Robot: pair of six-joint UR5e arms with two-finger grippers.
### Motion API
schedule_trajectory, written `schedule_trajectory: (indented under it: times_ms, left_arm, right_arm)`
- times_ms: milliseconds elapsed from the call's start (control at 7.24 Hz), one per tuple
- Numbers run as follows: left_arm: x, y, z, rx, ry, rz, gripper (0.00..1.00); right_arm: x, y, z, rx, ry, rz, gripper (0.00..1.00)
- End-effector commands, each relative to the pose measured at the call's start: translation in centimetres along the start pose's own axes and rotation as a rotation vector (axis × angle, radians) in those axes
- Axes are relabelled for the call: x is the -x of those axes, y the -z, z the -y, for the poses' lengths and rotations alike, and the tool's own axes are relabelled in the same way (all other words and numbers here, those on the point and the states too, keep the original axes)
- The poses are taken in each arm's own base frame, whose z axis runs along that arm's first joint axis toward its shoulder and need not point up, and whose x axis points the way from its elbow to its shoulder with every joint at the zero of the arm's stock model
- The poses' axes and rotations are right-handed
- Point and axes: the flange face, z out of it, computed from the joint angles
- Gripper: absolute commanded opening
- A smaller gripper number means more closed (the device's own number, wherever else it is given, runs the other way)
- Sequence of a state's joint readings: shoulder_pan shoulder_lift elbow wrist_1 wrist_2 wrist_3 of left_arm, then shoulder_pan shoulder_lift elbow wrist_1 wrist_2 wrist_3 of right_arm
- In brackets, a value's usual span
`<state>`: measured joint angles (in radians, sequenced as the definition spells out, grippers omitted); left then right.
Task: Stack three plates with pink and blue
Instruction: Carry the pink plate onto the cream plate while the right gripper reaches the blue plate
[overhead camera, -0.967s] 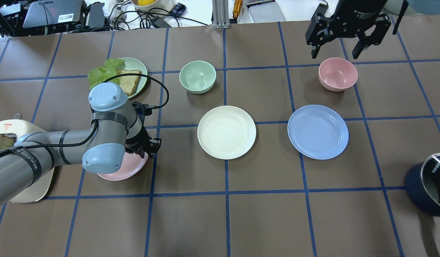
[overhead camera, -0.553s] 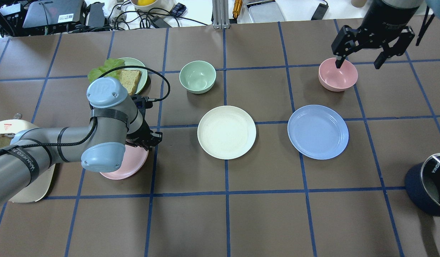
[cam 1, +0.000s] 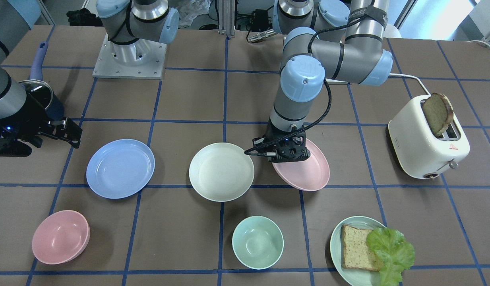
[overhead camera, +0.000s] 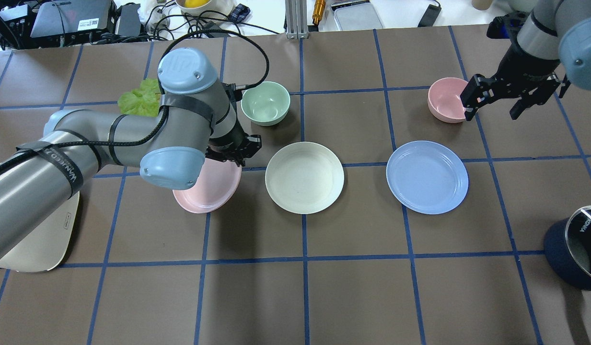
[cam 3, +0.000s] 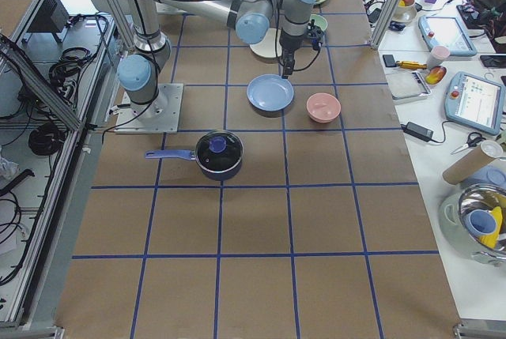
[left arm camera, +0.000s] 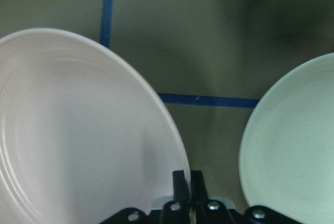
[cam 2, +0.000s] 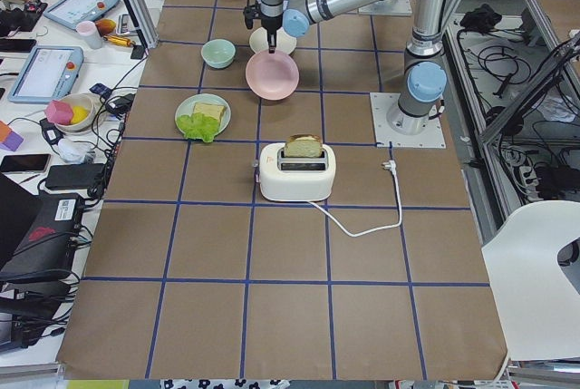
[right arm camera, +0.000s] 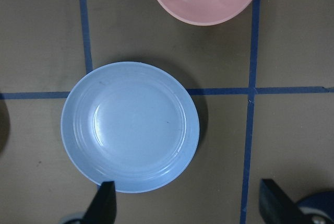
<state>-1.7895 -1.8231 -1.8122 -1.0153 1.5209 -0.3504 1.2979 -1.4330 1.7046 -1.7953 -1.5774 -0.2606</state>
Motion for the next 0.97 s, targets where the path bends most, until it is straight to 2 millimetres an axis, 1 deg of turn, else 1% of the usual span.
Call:
schedule_trajectory:
  times_ms: [0,138,276,415,553,691,829]
  left_arm:
    - [-9.0,1.4,-0.4,-0.024,0.0,-0.051,0.0]
    - [-12.7,1.2,-1.5,-0.025,-0.052,-0.049,0.0]
    - [-14.6,-0.2,-2.5,0.014,-0.08,-0.006,0.0]
    - [-15.4,-1.2,-2.1,0.018,-0.083,-0.004,0.0]
    - [-16.5,-1.1,-1.5,0.009,-0.078,-0.01,0.0]
    - [-17.9,-1.7,-2.0,0.017,-0.08,-0.005,0.0]
    - [-18.8,-3.4,-2.8,0.034,-0.098,0.009,0.0]
  right_arm:
    - [-3.0,-6.8,-1.9,-0.04,-0.035,0.007,0.82]
    - [-2.6,-9.5,-3.0,-0.071,0.003,-0.001,0.82]
    - [-2.2,-11.0,-3.8,-0.121,0.008,-0.017,0.81]
    - [-2.1,-12.1,-4.1,-0.129,0.006,-0.019,0.71]
    - [-2.1,-12.9,-3.9,-0.113,0.007,-0.013,0.7]
    - [-2.2,-13.5,-3.7,-0.102,-0.003,-0.007,0.69]
    - [-2.3,-14.5,-3.5,-0.081,-0.004,0.001,0.66]
